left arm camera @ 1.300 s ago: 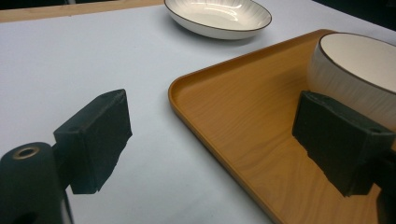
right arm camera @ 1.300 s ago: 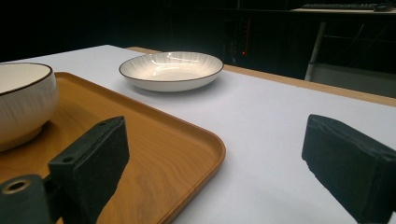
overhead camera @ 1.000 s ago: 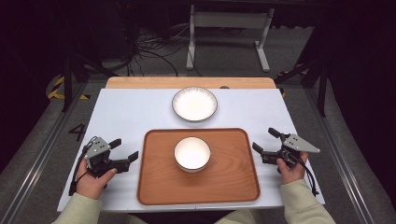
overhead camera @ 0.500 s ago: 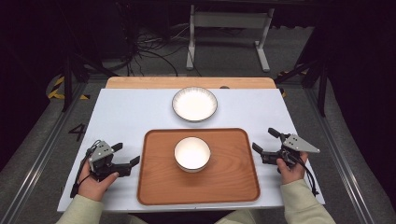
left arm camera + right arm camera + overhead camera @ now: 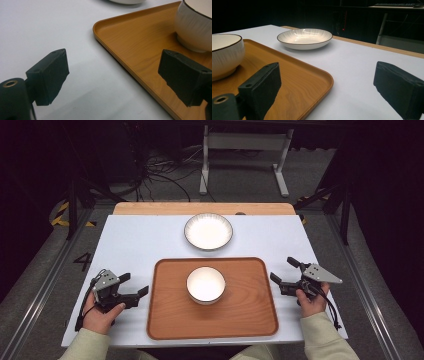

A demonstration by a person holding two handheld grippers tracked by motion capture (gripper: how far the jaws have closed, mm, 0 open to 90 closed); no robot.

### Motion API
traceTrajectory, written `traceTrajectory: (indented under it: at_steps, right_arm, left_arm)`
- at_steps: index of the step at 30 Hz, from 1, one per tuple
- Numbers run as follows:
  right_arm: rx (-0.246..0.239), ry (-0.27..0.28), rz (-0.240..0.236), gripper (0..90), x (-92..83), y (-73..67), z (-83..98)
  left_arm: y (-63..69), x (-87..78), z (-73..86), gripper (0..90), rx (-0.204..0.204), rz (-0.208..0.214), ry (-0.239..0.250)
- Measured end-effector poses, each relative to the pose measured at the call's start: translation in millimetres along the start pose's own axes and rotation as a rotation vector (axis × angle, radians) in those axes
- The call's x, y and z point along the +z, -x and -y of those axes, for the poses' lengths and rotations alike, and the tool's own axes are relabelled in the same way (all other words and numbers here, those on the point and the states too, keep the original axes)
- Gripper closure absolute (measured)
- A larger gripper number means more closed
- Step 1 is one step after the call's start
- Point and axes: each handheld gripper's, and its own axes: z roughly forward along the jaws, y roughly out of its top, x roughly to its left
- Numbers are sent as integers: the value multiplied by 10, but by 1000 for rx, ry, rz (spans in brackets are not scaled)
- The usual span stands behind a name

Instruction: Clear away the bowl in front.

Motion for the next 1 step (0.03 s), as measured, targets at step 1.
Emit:
traceTrajectory:
  at_steps: [1]
  right_arm:
    - [0, 0, 0, 84, 0, 0, 0]
  left_arm:
    - [1, -4, 1, 108, 0, 0, 3]
